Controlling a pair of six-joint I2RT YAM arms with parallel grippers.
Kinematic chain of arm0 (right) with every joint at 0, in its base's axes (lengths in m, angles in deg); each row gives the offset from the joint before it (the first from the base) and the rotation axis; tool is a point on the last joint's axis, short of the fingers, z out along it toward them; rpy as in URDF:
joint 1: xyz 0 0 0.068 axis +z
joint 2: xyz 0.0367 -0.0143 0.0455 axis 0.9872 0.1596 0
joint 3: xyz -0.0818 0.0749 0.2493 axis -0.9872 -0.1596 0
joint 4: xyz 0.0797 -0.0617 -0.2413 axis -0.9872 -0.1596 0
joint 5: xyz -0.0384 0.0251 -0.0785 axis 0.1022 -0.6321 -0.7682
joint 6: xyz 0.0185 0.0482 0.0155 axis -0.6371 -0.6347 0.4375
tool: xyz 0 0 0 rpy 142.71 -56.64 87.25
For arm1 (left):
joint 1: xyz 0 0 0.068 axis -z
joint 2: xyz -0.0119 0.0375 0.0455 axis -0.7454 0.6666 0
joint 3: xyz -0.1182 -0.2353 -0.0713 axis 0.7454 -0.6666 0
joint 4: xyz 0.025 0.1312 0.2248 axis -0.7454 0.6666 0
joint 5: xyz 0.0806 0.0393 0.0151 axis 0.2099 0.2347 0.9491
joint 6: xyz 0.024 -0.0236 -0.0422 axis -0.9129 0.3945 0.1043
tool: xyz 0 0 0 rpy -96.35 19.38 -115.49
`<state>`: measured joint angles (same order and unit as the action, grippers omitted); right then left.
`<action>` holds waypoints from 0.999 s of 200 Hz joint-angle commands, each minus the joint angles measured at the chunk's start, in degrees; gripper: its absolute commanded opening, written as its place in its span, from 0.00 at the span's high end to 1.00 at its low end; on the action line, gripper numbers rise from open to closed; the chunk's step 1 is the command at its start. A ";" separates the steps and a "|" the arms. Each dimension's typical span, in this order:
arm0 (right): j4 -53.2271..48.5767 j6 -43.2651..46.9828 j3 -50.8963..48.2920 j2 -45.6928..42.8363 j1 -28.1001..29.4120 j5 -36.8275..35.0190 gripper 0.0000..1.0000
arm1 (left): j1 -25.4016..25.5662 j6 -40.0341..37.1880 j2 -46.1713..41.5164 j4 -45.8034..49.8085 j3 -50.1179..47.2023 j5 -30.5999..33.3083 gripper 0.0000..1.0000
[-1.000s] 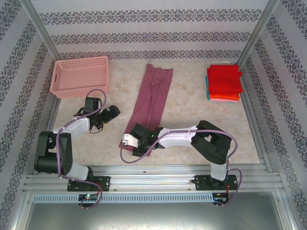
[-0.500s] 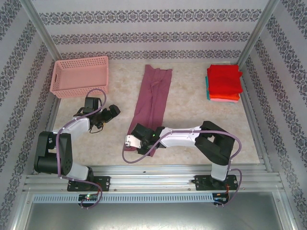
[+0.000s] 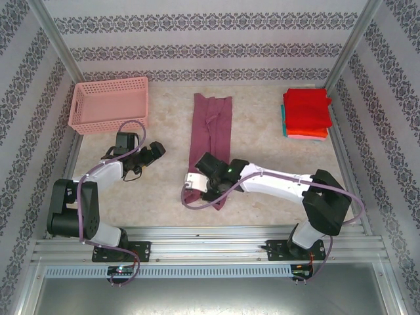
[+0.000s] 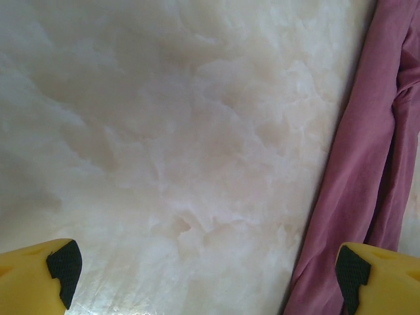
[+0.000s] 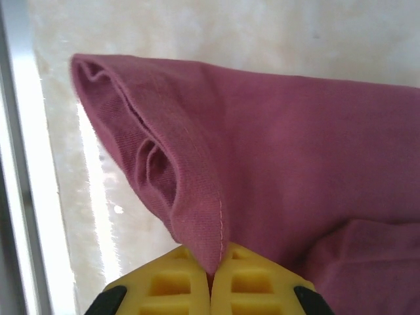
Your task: Fold and stack the t-shirts
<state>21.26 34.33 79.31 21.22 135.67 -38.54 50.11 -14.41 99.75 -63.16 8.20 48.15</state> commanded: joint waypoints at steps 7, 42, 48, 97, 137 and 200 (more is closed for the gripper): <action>-2.99 6.39 5.21 1.40 -4.53 -2.51 1.00 | 0.55 -1.28 0.93 -1.59 0.58 -0.62 0.00; -2.41 11.08 11.24 5.70 -10.60 -4.95 1.00 | 0.55 -1.54 0.83 -1.40 0.58 -0.79 0.00; -2.40 11.78 12.26 6.44 -11.61 -5.23 1.00 | 0.55 -1.61 0.74 -1.37 0.43 -0.83 0.00; -2.39 16.01 20.14 11.87 -18.24 -3.97 1.00 | 0.53 -1.72 0.30 -1.01 0.23 -0.44 0.00; -2.62 17.79 24.60 16.20 -20.71 -4.39 1.00 | 0.63 -1.63 0.13 -1.01 0.03 -0.40 0.00; -1.87 18.93 29.97 21.83 -21.45 -4.95 1.00 | 0.81 -1.63 0.66 -1.16 0.47 -0.49 0.00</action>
<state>19.51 51.67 106.17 41.02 114.66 -42.98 50.44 -15.04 100.28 -63.40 8.20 48.17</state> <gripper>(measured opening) 0.042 0.999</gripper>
